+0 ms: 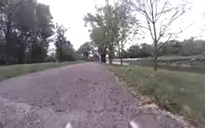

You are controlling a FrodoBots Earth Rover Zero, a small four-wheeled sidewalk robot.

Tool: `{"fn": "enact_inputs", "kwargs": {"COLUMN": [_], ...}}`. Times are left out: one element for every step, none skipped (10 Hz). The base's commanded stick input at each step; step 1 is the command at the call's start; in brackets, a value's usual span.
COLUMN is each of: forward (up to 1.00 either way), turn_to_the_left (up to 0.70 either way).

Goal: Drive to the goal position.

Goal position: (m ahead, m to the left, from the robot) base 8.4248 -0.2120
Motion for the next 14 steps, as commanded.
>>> {"fn": "enact_inputs", "kwargs": {"forward": [0.70,0.70,0.70,0.70,0.70,0.70,0.70,0.70,0.70,0.70,0.70,0.70,0.70,0.70], "turn_to_the_left": [0.00,0.00,0.00,0.00,0.00,0.00,0.00,0.00,0.00,0.00,0.00,0.00,0.00,0.00]}}
